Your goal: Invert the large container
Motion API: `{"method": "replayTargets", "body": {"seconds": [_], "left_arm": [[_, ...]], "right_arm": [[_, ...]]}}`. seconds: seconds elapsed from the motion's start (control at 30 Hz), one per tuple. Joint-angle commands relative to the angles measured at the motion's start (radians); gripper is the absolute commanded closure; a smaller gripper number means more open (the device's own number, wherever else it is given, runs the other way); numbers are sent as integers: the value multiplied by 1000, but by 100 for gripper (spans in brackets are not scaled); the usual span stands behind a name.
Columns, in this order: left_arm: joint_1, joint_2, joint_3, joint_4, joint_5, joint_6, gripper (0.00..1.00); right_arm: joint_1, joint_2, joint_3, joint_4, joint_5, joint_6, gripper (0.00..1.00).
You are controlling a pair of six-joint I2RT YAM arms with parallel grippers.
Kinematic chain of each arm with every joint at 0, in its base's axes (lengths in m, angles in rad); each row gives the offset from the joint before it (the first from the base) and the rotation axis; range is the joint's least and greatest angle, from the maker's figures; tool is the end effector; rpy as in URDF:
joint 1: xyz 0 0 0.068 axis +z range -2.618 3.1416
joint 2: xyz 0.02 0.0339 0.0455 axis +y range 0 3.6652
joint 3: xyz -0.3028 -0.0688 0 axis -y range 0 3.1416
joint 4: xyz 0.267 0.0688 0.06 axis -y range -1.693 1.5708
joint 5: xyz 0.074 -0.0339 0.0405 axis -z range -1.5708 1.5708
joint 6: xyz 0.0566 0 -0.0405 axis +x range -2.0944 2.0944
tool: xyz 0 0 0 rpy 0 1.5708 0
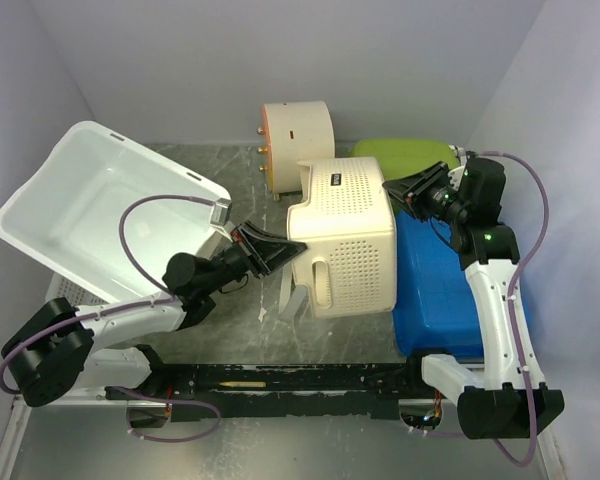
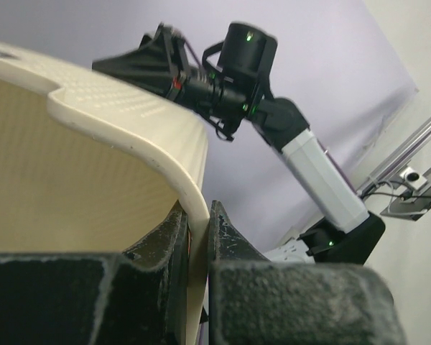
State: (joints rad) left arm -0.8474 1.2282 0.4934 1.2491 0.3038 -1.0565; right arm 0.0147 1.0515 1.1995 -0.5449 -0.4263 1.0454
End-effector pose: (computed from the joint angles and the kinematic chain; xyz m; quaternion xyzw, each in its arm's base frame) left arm 0.1647 -0.2121 0.3272 0.0780 0.5091 -0.7397 0.4331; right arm 0.2404 0.0269 0.4266 0.2991 0.7658 0.4256 0.3780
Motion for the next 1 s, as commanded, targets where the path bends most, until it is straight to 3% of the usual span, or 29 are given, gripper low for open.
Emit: {"method": "replayTargets", "body": {"seconds": [0.0, 0.4, 0.67, 0.97], "left_arm": [[-60, 53, -20, -201, 41, 59, 93], [-110, 90, -28, -350, 14, 119, 93], [-168, 78, -72, -448, -45, 139, 92], [-201, 59, -51, -663, -85, 169, 65]], "right_arm": [[30, -55, 69, 110, -196, 26, 81], [46, -79, 12, 153, -232, 5, 84], [48, -79, 8, 42, -259, -111, 83], [47, -66, -25, -7, -294, -227, 81]]}}
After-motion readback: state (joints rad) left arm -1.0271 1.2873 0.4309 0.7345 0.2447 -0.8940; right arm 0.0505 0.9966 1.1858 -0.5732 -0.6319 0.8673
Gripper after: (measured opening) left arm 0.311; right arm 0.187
